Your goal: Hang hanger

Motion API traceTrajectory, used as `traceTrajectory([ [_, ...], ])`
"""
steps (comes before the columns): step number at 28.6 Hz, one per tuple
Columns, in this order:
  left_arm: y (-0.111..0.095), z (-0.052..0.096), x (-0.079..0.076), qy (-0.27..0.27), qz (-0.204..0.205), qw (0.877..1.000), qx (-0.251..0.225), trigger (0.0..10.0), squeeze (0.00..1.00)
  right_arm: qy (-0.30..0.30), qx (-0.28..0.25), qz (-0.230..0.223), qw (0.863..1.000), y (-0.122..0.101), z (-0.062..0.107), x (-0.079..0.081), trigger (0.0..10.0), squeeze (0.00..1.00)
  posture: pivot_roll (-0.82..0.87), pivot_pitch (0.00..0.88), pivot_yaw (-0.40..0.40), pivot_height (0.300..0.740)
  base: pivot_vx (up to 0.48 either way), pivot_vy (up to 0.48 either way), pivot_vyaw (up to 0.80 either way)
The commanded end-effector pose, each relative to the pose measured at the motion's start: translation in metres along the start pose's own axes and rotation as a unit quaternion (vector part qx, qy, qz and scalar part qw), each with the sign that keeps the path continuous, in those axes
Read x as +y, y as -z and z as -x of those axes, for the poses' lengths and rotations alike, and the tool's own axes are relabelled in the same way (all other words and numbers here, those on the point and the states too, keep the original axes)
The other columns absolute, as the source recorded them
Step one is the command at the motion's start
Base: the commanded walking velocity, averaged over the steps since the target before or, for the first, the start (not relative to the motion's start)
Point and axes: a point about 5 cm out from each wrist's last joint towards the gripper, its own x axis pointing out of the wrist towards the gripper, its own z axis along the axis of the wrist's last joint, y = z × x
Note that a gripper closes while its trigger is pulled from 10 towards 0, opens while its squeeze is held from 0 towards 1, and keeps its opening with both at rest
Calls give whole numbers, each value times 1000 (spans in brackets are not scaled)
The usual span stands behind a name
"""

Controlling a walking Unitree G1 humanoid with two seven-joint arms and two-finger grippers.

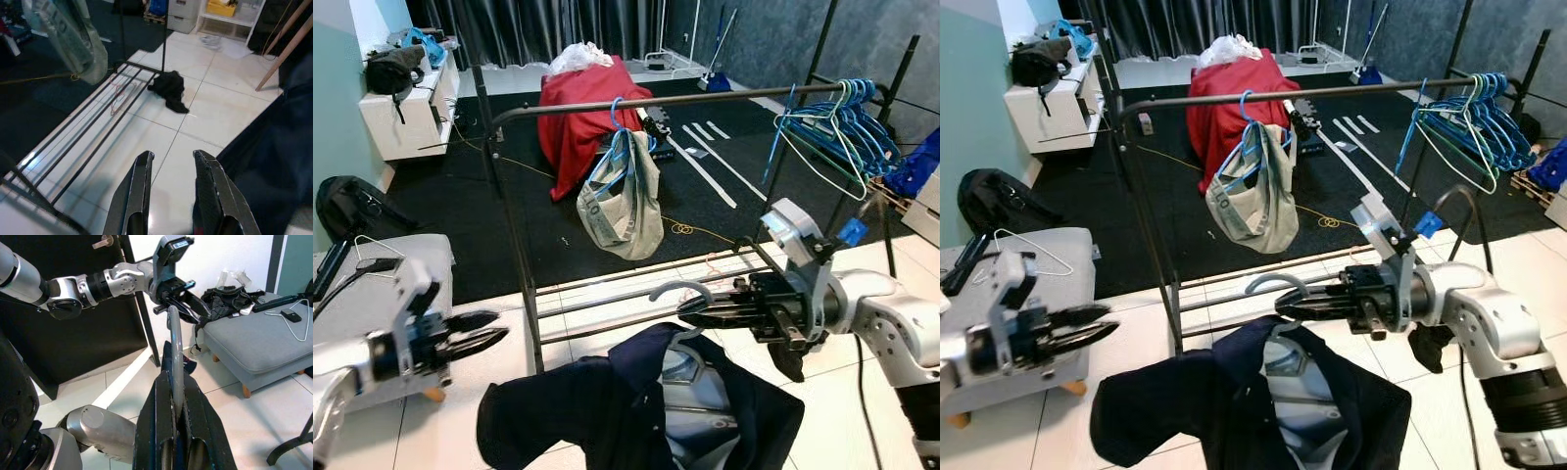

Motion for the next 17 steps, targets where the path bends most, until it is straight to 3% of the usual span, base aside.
traceTrajectory([
  [1,-1,6,2,0,-7,1000,9,10000,0,-6,-10,16,1000,-8,2,2,0,0,-100,58,-9,740,0,0,0],
  [4,14,21,-12,31,29,999,26,10000,0,12,-16,28,999,-12,7,-1,0,0,-92,59,-12,740,0,0,0],
  [6,14,21,-12,31,29,999,26,10000,0,12,-16,28,999,-12,7,-1,0,0,-92,59,-12,740,0,0,0],
  [8,43,27,-27,28,66,996,43,10000,0,25,-25,39,999,-16,9,-5,0,0,-90,67,-19,740,0,0,0],
  [9,43,27,-27,28,66,996,43,10000,0,25,-25,39,999,-16,9,-5,0,0,-90,67,-19,740,0,0,0],
  [10,56,29,-32,15,71,996,51,10000,0,27,-31,42,998,-19,9,-6,0,0,-90,67,-19,740,0,0,0],
  [14,64,28,-34,-2,70,996,49,10000,0,26,-36,44,998,-22,10,-6,0,0,-91,72,-16,740,0,0,0],
  [15,65,18,-36,-27,78,997,11,10000,0,21,-42,44,998,-25,10,-5,0,0,-92,73,-18,740,0,0,0],
  [17,63,13,-36,-35,80,996,-8,10000,0,18,-42,42,998,-25,10,-4,0,0,-92,73,-18,740,0,0,0],
])
